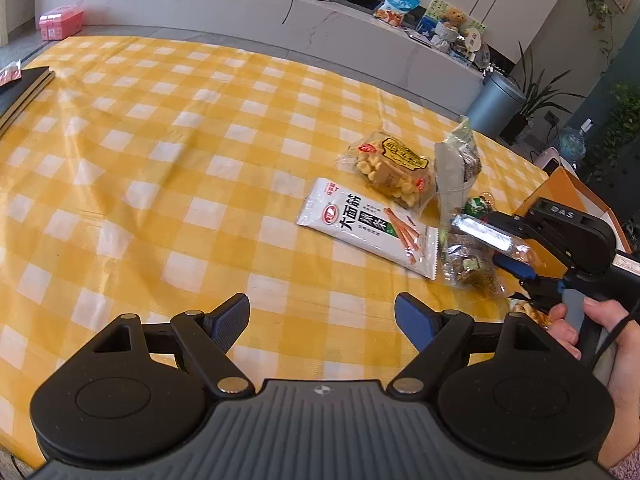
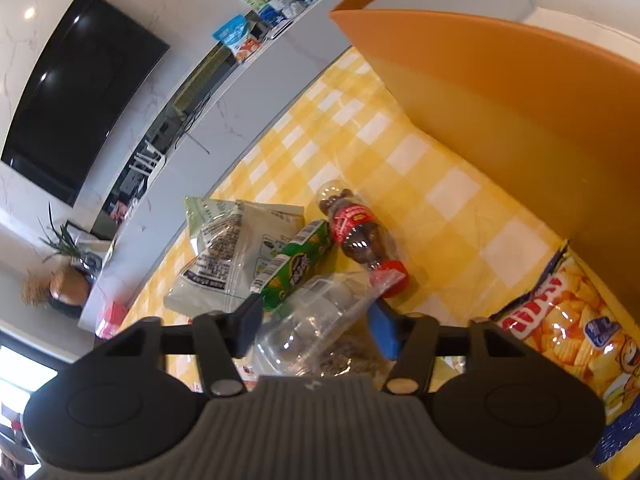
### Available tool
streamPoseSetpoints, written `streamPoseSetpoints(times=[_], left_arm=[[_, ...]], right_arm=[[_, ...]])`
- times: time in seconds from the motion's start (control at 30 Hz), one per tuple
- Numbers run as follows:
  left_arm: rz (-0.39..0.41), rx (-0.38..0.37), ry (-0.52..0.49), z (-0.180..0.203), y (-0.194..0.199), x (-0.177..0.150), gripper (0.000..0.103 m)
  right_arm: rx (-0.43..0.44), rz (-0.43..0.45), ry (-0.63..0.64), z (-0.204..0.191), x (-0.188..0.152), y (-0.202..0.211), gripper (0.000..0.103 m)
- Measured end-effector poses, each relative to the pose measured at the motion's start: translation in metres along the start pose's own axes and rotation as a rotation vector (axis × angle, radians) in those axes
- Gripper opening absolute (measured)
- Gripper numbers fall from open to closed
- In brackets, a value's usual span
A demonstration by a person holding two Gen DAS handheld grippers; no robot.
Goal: Organize snacks
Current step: 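Reach the right gripper to the clear tube of white balls and grasp it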
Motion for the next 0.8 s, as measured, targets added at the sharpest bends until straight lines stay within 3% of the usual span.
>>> streamPoseSetpoints(times=[0.33, 0.6, 0.8], left_arm=[[0.037, 0.07, 0.077, -0.024, 0.005, 0.007, 0.094], [0.043, 0.072, 0.046, -0.013, 0.011, 0.008, 0.094], [0.044, 0.07, 0.002, 0.001, 0.016, 0.006, 0.094]], right_arm=[[-0.02, 0.078, 0.087, -0.002, 0.004, 0.032, 0.025], [-0.028, 0.205, 0.399, -0.027, -0.015, 0.094, 0.015], [-0.045, 0.155, 0.614, -0.036, -0.059, 0.107, 0.015]])
Point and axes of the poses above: each gripper's, at about its wrist camera, not at the fingertips, and y roughly against the way its jaws point, z to its right, x to its top, the point moved 5 cm from there along -y, roughly the way its jaws point, and after that the axes turned 8 degrees about -x, right-handed, at the moved point
